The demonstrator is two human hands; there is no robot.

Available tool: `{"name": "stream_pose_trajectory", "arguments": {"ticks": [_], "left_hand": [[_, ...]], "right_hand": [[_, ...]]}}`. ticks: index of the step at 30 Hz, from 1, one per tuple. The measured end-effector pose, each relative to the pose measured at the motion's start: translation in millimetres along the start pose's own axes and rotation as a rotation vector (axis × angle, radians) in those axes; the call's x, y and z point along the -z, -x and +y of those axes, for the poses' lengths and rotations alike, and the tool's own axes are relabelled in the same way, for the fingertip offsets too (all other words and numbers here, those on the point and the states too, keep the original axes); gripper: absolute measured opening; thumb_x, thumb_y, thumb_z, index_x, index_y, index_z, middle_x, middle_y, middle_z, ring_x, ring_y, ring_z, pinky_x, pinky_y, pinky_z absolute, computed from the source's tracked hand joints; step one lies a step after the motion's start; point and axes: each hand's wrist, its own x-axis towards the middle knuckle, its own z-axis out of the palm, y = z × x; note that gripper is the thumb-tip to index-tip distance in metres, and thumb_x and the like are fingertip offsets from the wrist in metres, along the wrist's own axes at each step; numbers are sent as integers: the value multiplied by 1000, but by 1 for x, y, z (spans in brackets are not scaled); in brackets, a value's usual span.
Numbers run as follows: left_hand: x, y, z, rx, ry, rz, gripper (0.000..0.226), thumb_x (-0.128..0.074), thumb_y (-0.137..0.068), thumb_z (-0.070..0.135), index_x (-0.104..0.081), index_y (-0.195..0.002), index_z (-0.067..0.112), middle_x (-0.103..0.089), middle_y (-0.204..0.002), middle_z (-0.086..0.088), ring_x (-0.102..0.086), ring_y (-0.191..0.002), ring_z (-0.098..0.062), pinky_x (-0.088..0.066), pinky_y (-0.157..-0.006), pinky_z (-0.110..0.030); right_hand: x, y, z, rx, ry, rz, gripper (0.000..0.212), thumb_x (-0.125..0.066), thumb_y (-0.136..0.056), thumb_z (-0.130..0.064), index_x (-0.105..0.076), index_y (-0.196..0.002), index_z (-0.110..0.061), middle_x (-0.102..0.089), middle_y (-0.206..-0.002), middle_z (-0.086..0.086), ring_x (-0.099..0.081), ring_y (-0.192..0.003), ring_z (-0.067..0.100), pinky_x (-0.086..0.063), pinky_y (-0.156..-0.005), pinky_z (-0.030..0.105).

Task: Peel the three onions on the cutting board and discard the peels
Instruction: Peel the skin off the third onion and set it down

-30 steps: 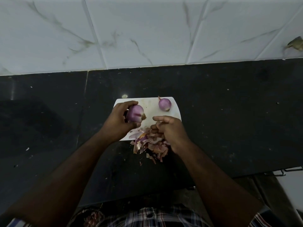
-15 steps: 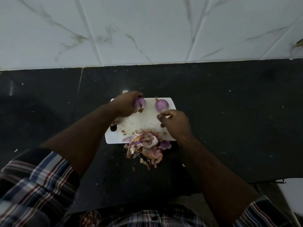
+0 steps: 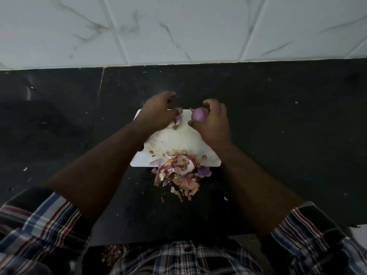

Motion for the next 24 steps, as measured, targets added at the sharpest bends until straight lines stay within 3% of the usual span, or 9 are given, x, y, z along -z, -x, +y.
{"name": "stream_pose_trajectory", "arguments": {"ticks": [3, 6, 9, 14, 17, 20, 22, 24], "left_hand": [[1, 15, 18, 137, 471, -119, 61, -63, -93, 50, -46, -145, 23, -63, -130, -3, -68, -102, -17, -59, -83, -33], [3, 29, 19, 158, 757, -235, 42, -64, -95, 35, -58, -133, 17, -66, -124, -8, -69, -108, -26, -59, -90, -39], [1, 40, 14, 156, 977, -246, 31, -64, -93, 20, -64, -123, 13, -66, -123, -12, -70, -106, -26, -60, -88, -37], [-11, 52, 0, 131, 1045, -205, 34, -68, -90, 8, -63, -123, 12, -61, -130, -13, -67, -113, -33, -59, -90, -43], [-15, 58, -4, 82, 981, -132, 38, -74, -86, 3, -64, -122, 11, -58, -130, -13, -64, -115, -37, -59, -90, -49], [-15, 64, -6, 34, 967, -123, 44, -80, -79, 6, -65, -120, 10, -58, -129, -15, -64, -114, -37, -59, -90, -48], [-12, 68, -7, 12, 1004, -159, 52, -81, -75, 12, -62, -123, 7, -58, -131, -18, -64, -114, -34, -58, -90, -45], [-8, 70, -7, 0, 1018, -174, 53, -79, -76, 14, -61, -124, 5, -59, -131, -19, -65, -112, -31, -58, -88, -42]], "right_hand": [[13, 12, -15, 152, -225, -7, 62, -90, -67, -21, -59, -120, -13, -62, -116, -1, -60, -99, 8, -52, -81, 17], [26, 25, -29, 101, -415, -122, 50, -82, -77, -10, -64, -123, -15, -67, -114, -8, -68, -99, 5, -57, -82, 21], [29, 35, -33, 4, -512, -116, 39, -75, -84, -5, -67, -122, -10, -69, -105, -11, -69, -96, 1, -57, -81, 21], [23, 41, -41, -244, -590, 0, 8, -70, -89, -7, -76, -91, -12, -74, -82, -1, -72, -78, 16, -62, -71, 34], [15, 44, -44, -330, -518, 6, 9, -66, -92, -16, -74, -88, -14, -73, -83, 0, -71, -82, 20, -62, -76, 39], [10, 48, -50, -491, -621, -24, 18, -55, -98, -17, -70, -90, -12, -70, -87, 5, -68, -80, 22, -61, -77, 36], [11, 51, -54, -625, -747, -44, 22, -47, -100, -12, -68, -92, -8, -63, -83, 7, -62, -71, 19, -58, -71, 33], [15, 55, -55, -646, -795, -103, 23, -44, -101, -9, -66, -93, -7, -56, -77, 7, -58, -66, 18, -55, -64, 31]]}}
